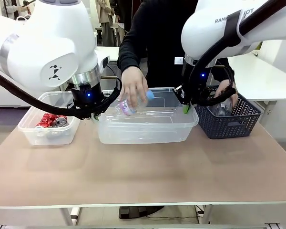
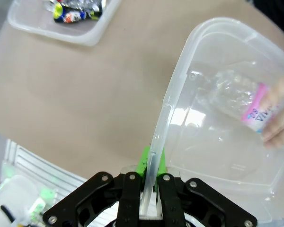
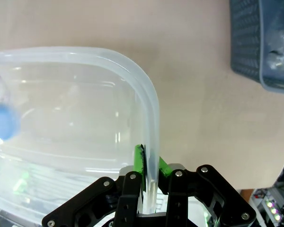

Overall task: Sort the waste into each basket.
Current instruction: Offer the picked Organizing box to the human.

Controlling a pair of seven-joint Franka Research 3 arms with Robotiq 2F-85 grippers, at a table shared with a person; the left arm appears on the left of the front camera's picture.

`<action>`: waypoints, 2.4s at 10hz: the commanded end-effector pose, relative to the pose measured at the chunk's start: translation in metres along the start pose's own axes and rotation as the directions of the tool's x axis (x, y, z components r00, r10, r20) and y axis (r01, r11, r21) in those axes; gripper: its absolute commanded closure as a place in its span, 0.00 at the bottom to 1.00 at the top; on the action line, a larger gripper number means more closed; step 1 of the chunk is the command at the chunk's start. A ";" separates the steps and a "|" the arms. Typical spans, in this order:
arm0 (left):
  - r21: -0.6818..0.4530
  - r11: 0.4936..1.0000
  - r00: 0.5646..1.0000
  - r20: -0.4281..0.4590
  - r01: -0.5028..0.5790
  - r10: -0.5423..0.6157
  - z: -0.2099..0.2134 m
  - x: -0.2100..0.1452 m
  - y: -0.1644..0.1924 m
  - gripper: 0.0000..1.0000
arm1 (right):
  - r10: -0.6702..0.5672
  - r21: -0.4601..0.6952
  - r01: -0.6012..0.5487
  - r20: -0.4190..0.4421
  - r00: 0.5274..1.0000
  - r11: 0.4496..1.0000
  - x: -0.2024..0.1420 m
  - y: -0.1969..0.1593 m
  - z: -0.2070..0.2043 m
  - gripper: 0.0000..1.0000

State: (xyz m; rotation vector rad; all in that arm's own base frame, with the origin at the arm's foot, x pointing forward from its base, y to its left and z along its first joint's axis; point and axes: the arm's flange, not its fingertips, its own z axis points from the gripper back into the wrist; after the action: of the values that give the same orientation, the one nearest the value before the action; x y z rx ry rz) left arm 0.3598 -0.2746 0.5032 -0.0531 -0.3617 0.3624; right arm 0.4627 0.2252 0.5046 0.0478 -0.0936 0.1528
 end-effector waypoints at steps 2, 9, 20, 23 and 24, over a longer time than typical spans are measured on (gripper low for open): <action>0.001 1.000 1.000 0.015 -0.020 0.020 0.002 0.004 0.007 0.95 | 0.017 0.002 -0.017 0.003 1.000 1.000 -0.001 0.003 0.002 0.95; 0.001 1.000 1.000 0.015 -0.020 0.020 0.002 0.004 0.007 0.95 | 0.017 0.002 -0.017 0.003 1.000 1.000 -0.001 0.003 0.002 0.95; 0.001 1.000 1.000 0.015 -0.020 0.020 0.002 0.004 0.007 0.95 | 0.017 0.002 -0.017 0.003 1.000 1.000 -0.001 0.003 0.002 0.95; 0.001 1.000 1.000 0.015 -0.020 0.020 0.002 0.004 0.007 0.95 | 0.017 0.002 -0.017 0.003 1.000 1.000 -0.001 0.003 0.002 0.95; 0.001 1.000 1.000 0.015 -0.020 0.020 0.002 0.004 0.007 0.95 | 0.017 0.002 -0.017 0.003 1.000 1.000 -0.001 0.003 0.002 0.95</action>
State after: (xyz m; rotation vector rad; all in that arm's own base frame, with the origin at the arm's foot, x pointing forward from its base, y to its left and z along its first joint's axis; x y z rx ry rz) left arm 0.3596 -0.2745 0.5025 -0.0519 -0.3604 0.3621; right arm 0.4627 0.2256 0.5043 0.0479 -0.0934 0.1535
